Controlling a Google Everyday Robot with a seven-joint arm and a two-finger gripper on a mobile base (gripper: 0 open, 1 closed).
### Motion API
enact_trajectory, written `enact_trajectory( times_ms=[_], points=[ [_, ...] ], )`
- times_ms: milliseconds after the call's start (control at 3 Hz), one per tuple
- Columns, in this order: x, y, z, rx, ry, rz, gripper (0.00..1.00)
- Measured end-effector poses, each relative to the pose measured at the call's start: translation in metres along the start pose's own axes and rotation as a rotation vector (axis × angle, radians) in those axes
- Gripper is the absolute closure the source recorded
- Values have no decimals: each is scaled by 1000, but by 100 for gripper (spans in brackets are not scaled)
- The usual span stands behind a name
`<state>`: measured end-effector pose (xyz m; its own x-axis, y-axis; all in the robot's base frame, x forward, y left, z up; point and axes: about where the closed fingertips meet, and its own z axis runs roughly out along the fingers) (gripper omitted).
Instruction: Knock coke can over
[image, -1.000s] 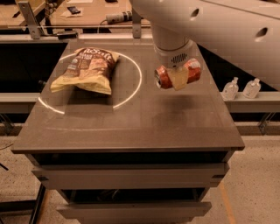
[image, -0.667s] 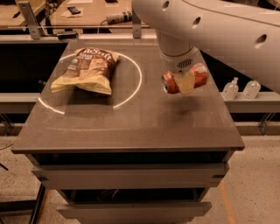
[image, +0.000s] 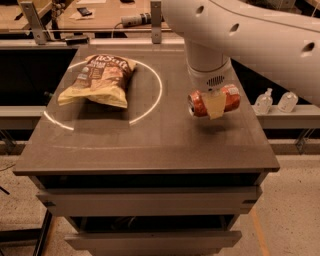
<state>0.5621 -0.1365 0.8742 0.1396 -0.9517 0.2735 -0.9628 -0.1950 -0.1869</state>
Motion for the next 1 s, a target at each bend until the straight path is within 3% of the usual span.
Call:
enact_trajectory(
  times_ms=[667,1000],
  points=[
    [-12,15,20,-47,-55,12,100],
    [-12,14,20,-44,-55,12,82]
  ],
)
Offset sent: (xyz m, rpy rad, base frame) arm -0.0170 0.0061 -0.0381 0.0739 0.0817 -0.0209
